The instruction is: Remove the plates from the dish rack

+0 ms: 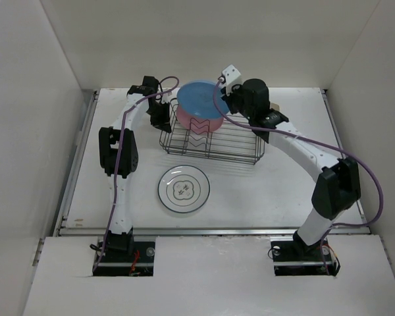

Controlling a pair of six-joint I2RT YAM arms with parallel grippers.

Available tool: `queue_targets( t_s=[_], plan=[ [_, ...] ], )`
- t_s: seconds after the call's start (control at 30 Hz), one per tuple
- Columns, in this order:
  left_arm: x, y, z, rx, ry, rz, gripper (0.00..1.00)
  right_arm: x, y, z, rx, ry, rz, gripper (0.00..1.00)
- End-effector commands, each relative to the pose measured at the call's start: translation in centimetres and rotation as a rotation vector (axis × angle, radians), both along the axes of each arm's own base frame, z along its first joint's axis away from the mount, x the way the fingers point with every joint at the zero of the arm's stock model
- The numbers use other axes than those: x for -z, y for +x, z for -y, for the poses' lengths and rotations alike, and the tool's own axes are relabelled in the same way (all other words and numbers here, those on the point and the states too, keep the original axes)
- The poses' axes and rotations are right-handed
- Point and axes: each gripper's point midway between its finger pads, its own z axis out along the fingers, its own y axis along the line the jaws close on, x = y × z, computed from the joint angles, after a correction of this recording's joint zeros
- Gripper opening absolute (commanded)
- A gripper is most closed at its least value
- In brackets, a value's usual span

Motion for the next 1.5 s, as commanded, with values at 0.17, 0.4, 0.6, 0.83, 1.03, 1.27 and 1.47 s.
queue_targets(
  t_s=[0.17, 0.4, 0.6, 0.83, 1.03, 1.27, 1.47],
  plan=[
    [-1.3, 0.0, -0.5, -0.056, -0.037, 0.000, 0.00, -4.1, -8.8, -3.6, -0.372, 0.109, -0.195, 0.00],
    [-2.1, 0.8, -0.4, -0.064, -0.046, 0.037, 0.00, 2.4, -15.4, -2.6, -0.459, 0.137, -0.577, 0.00],
    [-2.6, 1.3, -0.5, -0.067, -0.041, 0.067, 0.00, 6.4, -20.3, -0.8, -0.410, 0.225, -0.842, 0.00],
    [-2.7, 1.8, -0.3, -0.092, -0.057, 0.092, 0.00, 12.1, -24.0, 1.8, -0.218, 0.259, -1.077, 0.00],
    [-2.5, 1.8, -0.3, -0.135, -0.063, 0.077, 0.00, 16.6, -24.2, 6.2, 0.088, 0.290, -1.174, 0.00],
    [-2.6, 1.9, -1.3, -0.254, -0.133, 0.028, 0.00, 18.3, -23.7, 10.4, 0.332, 0.319, -1.163, 0.00],
    [-2.5, 1.0, -1.6, -0.310, -0.123, -0.001, 0.00, 19.4, -23.4, 12.1, 0.420, 0.312, -1.171, 0.00]
  ],
)
